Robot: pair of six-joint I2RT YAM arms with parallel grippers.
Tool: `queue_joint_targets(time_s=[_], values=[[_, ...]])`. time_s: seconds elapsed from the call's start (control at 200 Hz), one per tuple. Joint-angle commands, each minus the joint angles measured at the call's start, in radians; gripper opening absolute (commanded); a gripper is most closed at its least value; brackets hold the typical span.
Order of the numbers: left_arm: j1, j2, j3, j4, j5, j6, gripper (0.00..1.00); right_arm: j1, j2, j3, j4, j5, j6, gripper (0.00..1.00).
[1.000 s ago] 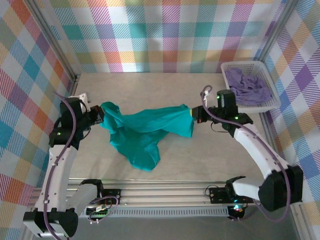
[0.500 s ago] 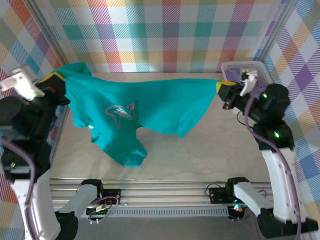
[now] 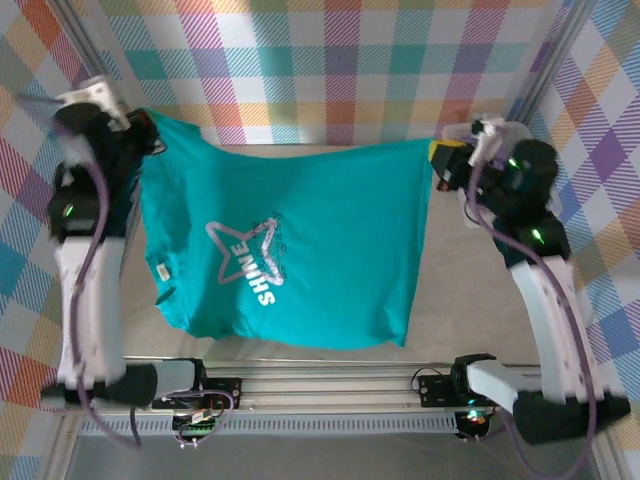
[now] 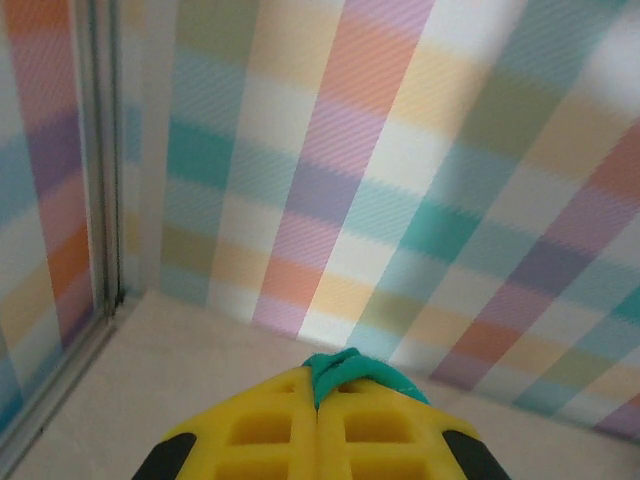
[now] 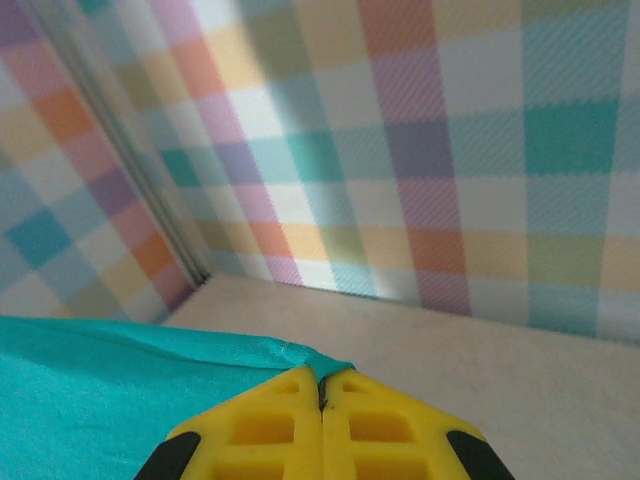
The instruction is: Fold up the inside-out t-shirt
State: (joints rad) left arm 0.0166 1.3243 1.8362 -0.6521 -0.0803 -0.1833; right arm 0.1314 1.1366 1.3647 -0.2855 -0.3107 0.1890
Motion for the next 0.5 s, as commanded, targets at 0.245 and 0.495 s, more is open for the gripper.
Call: queue_joint_targets(time_s=[0.245, 0.495], values=[[0.011, 0.236, 0.386, -0.008, 0.072, -0.035, 0.00, -0.003, 0.223, 0.284, 0.099, 0.057, -0.038, 0.00], [0.011, 0.029, 0.345, -0.002, 0.117, -0.054, 0.00, -0.003, 0.031, 0.239, 0.038, 0.050, -0.075, 0.00]])
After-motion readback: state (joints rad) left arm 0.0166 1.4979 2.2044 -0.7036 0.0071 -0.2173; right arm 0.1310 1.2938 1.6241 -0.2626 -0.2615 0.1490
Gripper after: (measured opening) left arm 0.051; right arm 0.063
